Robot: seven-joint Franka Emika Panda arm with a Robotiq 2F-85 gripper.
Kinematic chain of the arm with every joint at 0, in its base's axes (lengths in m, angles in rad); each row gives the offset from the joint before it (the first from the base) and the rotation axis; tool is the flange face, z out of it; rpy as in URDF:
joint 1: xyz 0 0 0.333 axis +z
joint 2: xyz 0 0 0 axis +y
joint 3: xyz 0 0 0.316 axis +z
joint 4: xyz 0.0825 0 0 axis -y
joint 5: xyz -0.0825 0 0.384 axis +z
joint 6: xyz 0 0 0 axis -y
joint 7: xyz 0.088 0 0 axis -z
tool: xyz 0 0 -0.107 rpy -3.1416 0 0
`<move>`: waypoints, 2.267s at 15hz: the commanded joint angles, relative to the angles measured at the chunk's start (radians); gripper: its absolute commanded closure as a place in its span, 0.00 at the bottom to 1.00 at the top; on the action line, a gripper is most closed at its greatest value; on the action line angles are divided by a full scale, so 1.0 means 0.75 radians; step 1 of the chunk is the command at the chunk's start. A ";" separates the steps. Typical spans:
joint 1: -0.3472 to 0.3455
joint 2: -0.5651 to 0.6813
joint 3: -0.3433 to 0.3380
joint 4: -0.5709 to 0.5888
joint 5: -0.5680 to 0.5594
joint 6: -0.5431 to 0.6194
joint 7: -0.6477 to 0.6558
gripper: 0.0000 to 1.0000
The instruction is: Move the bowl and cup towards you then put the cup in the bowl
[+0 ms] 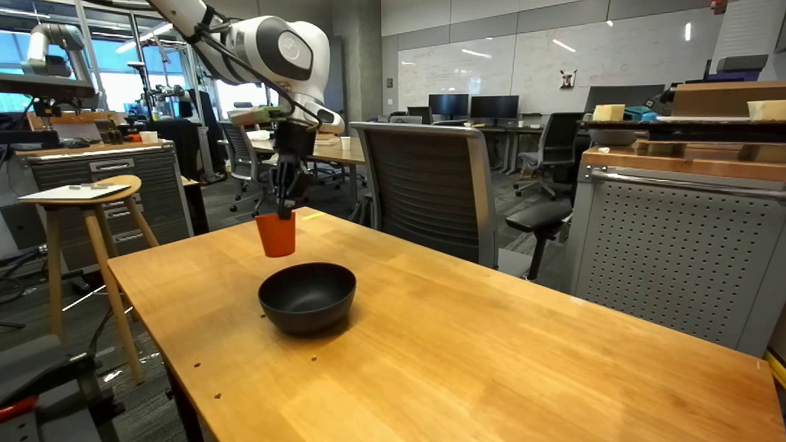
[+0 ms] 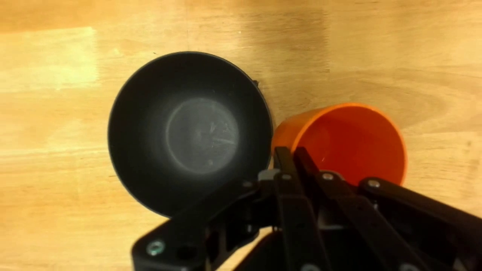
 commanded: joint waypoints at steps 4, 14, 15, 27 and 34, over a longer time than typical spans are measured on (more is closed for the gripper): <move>-0.069 -0.201 -0.068 -0.234 -0.044 0.062 0.163 0.93; -0.120 -0.066 -0.091 -0.308 -0.040 0.328 0.147 0.73; -0.120 -0.059 -0.093 -0.310 -0.037 0.350 0.148 0.67; -0.081 -0.453 -0.051 -0.482 -0.198 0.276 0.115 0.00; -0.091 -0.633 0.082 -0.512 -0.192 0.034 0.010 0.00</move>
